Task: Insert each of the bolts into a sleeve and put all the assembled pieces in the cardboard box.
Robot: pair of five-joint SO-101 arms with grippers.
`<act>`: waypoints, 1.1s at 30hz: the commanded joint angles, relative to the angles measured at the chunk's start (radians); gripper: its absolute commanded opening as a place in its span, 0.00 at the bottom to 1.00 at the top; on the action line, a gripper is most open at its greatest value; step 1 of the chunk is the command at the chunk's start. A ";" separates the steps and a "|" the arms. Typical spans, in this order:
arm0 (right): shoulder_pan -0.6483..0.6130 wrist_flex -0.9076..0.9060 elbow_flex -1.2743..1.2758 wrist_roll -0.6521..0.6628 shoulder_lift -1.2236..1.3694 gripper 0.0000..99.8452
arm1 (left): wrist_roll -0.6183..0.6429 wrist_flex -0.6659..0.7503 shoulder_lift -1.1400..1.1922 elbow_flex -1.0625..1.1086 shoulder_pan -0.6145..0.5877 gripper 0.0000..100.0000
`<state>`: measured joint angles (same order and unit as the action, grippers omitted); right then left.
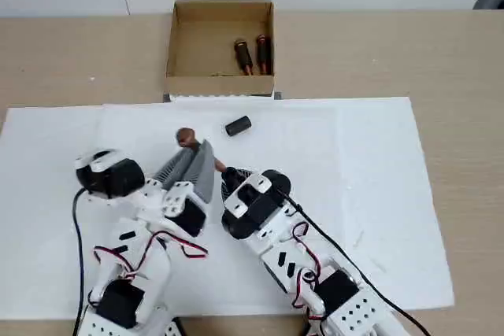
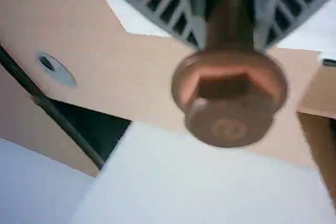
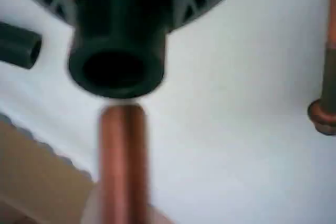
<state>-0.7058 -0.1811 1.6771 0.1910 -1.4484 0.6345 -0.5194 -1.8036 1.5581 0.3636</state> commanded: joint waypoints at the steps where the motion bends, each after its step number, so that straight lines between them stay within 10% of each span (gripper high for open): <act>1: -0.008 0.022 0.014 0.060 -0.008 0.00 | 0.003 0.025 -0.009 -0.077 0.026 0.00; 24: -0.008 0.024 -0.025 0.072 -0.008 0.00 | -0.002 -0.081 -0.009 -0.061 0.029 0.00; 33: -0.004 0.024 -0.025 0.072 -0.008 0.00 | -0.077 -0.169 -0.009 -0.047 0.212 0.00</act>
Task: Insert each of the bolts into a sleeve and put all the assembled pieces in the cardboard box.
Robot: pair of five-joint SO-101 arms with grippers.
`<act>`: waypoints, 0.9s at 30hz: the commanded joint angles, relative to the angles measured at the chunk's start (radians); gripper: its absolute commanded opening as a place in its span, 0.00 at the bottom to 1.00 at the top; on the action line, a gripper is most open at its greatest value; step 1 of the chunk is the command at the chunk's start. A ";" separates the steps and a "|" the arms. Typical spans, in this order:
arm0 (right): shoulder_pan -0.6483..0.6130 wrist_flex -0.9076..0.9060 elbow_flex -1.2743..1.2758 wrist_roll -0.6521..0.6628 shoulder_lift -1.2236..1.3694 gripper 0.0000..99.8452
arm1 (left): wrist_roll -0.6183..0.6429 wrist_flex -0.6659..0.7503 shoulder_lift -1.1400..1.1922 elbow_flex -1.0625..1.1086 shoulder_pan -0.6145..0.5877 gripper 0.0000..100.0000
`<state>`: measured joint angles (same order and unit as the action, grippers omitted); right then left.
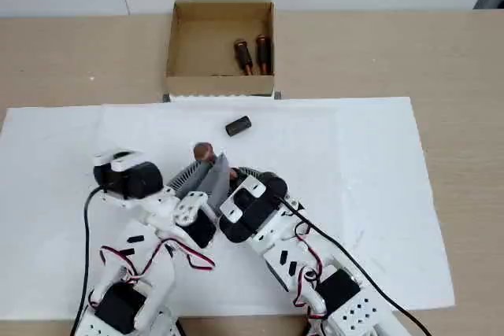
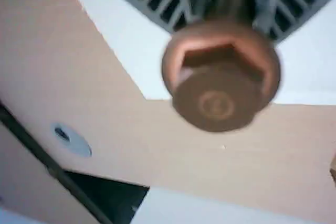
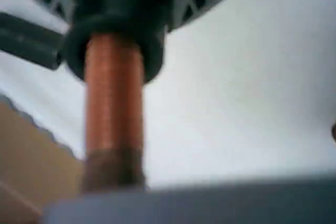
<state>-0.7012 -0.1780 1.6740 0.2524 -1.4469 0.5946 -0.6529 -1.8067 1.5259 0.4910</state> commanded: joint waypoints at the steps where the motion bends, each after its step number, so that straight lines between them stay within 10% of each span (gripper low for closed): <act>1: -0.008 0.021 -0.021 0.011 -0.010 0.00 | -0.055 -0.057 -0.006 -0.015 0.094 0.00; 27: -0.013 0.027 -0.018 0.164 -0.010 0.00 | -0.206 -0.172 -0.006 0.111 0.133 0.00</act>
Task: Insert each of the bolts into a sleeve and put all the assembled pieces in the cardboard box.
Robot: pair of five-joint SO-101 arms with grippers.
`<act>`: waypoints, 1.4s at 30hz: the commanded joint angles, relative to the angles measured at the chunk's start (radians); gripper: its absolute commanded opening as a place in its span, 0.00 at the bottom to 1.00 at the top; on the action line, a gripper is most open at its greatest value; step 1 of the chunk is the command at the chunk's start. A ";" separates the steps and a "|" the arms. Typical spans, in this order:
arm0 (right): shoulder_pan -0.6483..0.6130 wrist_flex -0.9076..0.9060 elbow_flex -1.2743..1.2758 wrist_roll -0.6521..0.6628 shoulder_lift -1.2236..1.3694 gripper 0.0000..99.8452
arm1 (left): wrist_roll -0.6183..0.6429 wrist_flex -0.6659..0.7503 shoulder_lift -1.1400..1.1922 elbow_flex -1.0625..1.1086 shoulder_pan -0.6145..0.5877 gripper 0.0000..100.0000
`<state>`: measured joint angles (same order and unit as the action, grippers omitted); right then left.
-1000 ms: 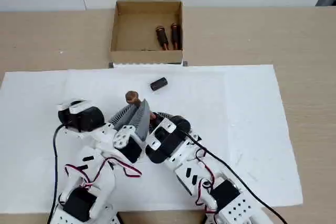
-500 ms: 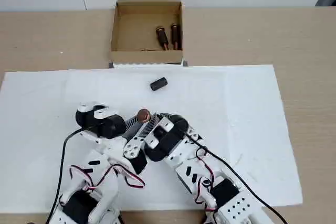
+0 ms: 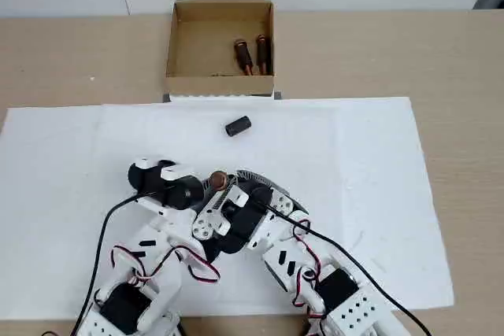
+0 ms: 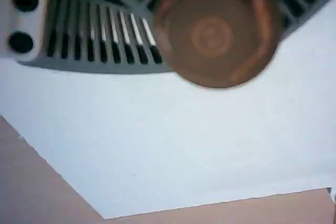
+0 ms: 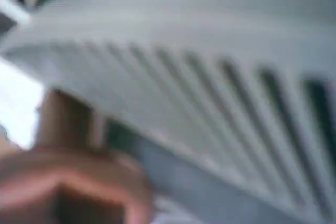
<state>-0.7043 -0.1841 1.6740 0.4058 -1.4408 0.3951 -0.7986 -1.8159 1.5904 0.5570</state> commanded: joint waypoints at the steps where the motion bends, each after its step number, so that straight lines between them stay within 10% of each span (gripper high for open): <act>1: -0.010 0.033 -0.015 0.011 -0.016 0.00 | -0.008 -0.026 0.003 0.053 0.064 0.01; 10: -0.008 0.027 -0.011 0.011 -0.016 0.00 | -0.098 -0.026 0.003 0.050 0.006 0.21; 42: -0.005 0.027 0.017 0.011 -0.008 0.00 | -0.262 -0.087 0.006 -0.194 -0.244 0.22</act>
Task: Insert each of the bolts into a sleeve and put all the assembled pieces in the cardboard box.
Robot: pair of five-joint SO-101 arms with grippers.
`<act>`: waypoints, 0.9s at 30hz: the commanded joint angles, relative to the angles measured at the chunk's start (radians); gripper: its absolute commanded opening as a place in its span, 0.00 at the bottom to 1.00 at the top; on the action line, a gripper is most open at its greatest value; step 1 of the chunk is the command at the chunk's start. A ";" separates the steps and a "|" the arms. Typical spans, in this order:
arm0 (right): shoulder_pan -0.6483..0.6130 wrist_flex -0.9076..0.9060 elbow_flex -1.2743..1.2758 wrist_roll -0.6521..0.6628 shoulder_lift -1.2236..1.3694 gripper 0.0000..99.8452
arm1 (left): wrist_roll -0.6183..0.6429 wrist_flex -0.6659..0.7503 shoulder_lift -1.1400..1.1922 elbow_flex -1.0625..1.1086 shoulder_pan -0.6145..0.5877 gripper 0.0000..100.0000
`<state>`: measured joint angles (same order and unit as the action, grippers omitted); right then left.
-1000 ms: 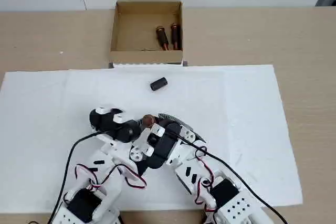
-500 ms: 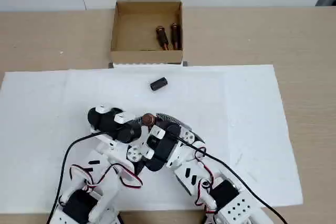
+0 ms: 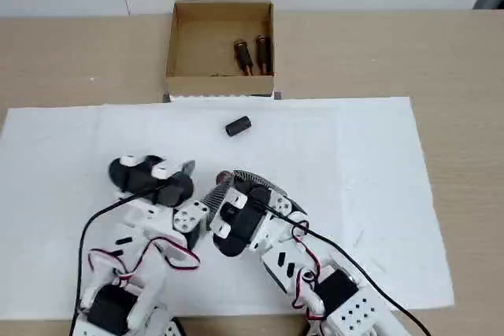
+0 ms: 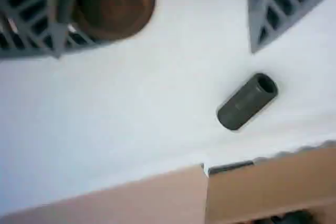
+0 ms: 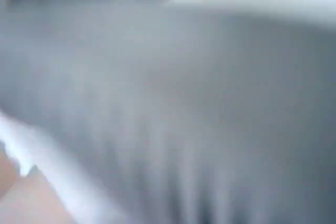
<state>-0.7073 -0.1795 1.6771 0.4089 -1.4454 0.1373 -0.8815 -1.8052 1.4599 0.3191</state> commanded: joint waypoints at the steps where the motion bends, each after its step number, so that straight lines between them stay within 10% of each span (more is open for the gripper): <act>1: -0.002 0.022 0.014 0.008 -0.004 0.00 | -0.005 -0.005 -0.005 -0.074 -0.006 0.22; 10: 0.012 0.019 0.014 0.003 -0.002 0.00 | -0.012 -0.006 -0.006 -0.179 -0.086 0.01; 27: 0.340 -0.521 -0.394 -0.238 0.025 0.00 | -0.138 -0.017 -0.008 0.188 -0.379 0.01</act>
<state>-0.3851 -0.6061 1.4500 0.2156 -1.4377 0.0008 -0.9352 -1.8067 1.6134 -0.0491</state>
